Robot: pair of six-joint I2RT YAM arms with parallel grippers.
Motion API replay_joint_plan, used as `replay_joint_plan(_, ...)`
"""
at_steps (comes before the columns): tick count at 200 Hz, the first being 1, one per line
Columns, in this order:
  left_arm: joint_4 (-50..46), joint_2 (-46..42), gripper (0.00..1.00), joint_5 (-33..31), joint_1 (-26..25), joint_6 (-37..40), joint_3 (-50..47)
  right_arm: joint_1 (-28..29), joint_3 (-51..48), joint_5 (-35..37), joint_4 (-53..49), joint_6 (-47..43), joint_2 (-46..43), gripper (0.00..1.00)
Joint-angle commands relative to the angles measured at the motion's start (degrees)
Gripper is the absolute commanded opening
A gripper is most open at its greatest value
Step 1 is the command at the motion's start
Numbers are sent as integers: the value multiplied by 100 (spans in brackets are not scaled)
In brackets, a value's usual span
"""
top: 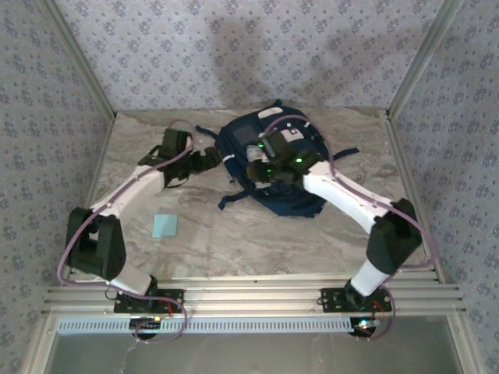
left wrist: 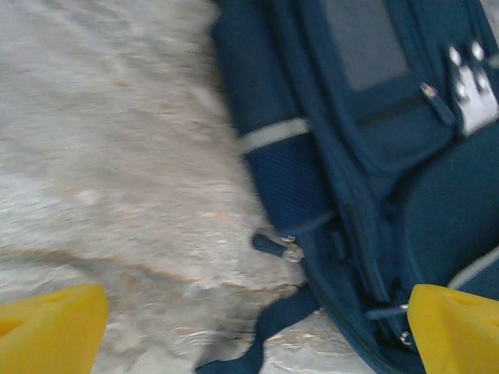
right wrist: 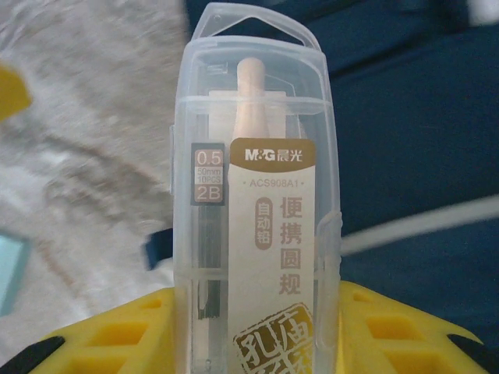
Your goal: Pack books, pencil case, and school supplies into a backpack
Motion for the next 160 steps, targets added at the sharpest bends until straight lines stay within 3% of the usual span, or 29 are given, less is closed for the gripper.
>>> replay_joint_plan(1, -202, 456, 97, -251, -535, 712, 627, -570, -564, -21, -174, -136, -639, 43)
replay_joint_plan(67, -1467, 2263, 94, -701, -2073, 2383, 2930, -2535, -2284, -804, -148, -129, -2146, 43)
replay_joint_plan(97, -1871, 2954, 91, -691, -2510, 2867, 3816, -3374, -2849, -1241, -68, -191, -2575, 43)
replay_joint_plan(160, -2949, 4431, 82, -856, -2869, 3457, 5711, -4059, -3520, -1815, 212, -115, -2955, 41)
